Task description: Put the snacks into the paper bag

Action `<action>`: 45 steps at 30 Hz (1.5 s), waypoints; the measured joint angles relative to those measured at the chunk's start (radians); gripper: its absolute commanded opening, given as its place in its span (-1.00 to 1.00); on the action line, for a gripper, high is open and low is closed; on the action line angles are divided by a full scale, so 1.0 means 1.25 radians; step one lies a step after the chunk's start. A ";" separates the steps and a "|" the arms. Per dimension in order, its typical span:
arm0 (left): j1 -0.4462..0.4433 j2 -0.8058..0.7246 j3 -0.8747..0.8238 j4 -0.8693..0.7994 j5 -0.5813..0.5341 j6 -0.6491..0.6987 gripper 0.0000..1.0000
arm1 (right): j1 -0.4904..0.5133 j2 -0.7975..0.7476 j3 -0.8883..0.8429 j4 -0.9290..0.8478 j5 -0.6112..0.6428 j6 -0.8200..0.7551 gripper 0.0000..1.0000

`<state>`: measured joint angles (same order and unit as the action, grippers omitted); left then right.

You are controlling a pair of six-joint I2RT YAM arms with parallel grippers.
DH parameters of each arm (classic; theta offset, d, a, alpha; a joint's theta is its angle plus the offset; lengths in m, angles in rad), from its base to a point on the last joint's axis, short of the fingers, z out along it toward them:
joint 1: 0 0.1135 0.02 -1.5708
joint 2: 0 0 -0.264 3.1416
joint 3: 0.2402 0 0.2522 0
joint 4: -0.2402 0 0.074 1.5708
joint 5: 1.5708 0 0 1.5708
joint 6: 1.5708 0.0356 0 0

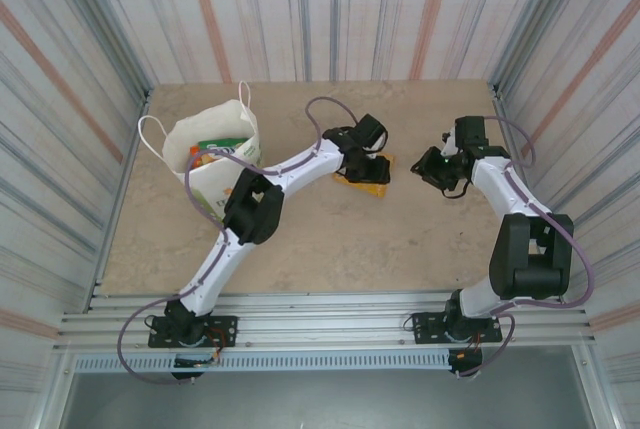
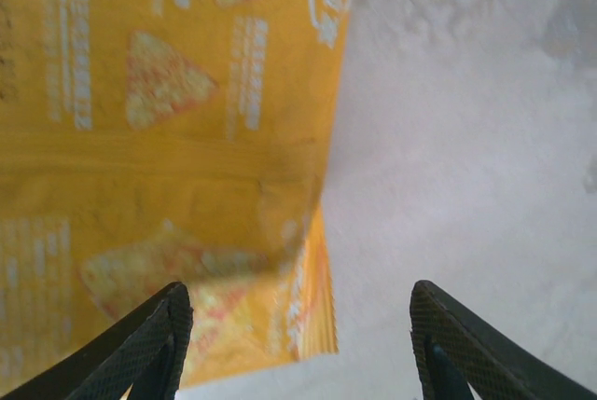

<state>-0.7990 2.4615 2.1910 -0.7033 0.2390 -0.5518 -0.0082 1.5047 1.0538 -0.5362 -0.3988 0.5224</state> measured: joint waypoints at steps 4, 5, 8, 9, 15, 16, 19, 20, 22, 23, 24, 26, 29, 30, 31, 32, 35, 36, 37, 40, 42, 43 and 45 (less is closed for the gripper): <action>0.006 -0.070 -0.047 0.001 -0.005 -0.003 0.24 | 0.000 0.008 -0.001 0.007 -0.021 0.001 -0.12; 0.012 -0.087 -0.051 0.001 -0.011 -0.001 0.23 | 0.000 0.017 0.000 0.012 -0.024 0.001 -0.12; 0.037 -0.122 -0.054 0.005 -0.032 0.011 0.21 | 0.006 0.060 0.001 0.029 -0.039 0.008 -0.11; 0.045 -0.129 -0.054 0.008 -0.040 0.016 0.20 | 0.009 0.077 0.001 0.036 -0.043 0.013 -0.09; 0.091 -0.115 -0.041 0.008 -0.098 0.065 0.15 | 0.039 0.168 0.013 0.092 -0.080 0.037 -0.03; 0.095 -0.105 -0.031 0.003 -0.105 0.071 0.15 | 0.044 0.181 0.016 0.103 -0.085 0.039 -0.02; 0.098 -0.077 -0.011 -0.003 -0.123 0.090 0.11 | 0.055 0.219 0.032 0.131 -0.100 0.044 -0.02; 0.098 -0.068 -0.009 -0.003 -0.127 0.095 0.10 | 0.059 0.233 0.039 0.137 -0.103 0.047 -0.02; 0.098 -0.053 -0.009 -0.006 -0.131 0.103 0.09 | 0.064 0.256 0.053 0.144 -0.105 0.054 -0.02; 0.098 -0.044 -0.009 -0.009 -0.132 0.105 0.08 | 0.065 0.267 0.059 0.147 -0.104 0.055 -0.03; 0.098 -0.038 -0.009 -0.009 -0.132 0.107 0.06 | 0.066 0.274 0.063 0.150 -0.103 0.056 -0.03; 0.098 -0.027 -0.009 -0.016 -0.133 0.110 0.03 | 0.066 0.288 0.066 0.157 -0.103 0.058 -0.03; 0.098 -0.023 -0.011 -0.020 -0.131 0.110 -0.02 | 0.066 0.304 0.067 0.170 -0.105 0.058 -0.03; 0.098 -0.023 -0.011 -0.020 -0.130 0.110 -0.02 | 0.066 0.310 0.067 0.175 -0.107 0.059 -0.03; 0.098 -0.023 -0.011 -0.020 -0.129 0.110 -0.02 | 0.066 0.317 0.067 0.182 -0.108 0.061 -0.03; 0.098 -0.022 -0.011 -0.020 -0.128 0.110 -0.02 | 0.067 0.324 0.068 0.184 -0.110 0.062 -0.03; 0.098 -0.019 -0.011 -0.020 -0.122 0.109 -0.04 | 0.070 0.340 0.078 0.205 -0.124 0.066 -0.03; 0.098 -0.016 -0.012 -0.019 -0.120 0.109 -0.04 | 0.070 0.346 0.081 0.215 -0.129 0.071 -0.04; 0.098 -0.014 -0.015 -0.018 -0.115 0.108 -0.04 | 0.071 0.351 0.082 0.226 -0.137 0.077 -0.04; 0.098 -0.004 -0.020 -0.017 -0.105 0.106 -0.04 | 0.072 0.366 0.089 0.254 -0.156 0.085 -0.04; 0.098 0.004 -0.024 -0.017 -0.101 0.103 -0.05 | 0.072 0.378 0.092 0.278 -0.171 0.099 -0.04; 0.098 0.007 -0.024 -0.016 -0.099 0.103 -0.05 | 0.073 0.382 0.093 0.291 -0.179 0.103 -0.04; 0.098 0.009 -0.025 -0.012 -0.093 0.102 -0.06 | 0.075 0.391 0.093 0.319 -0.190 0.116 -0.05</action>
<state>-0.6762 2.4733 2.1593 -0.7177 0.1223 -0.4244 0.0853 1.9930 1.1698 -0.1371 -0.6365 0.6674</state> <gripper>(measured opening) 0.475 0.478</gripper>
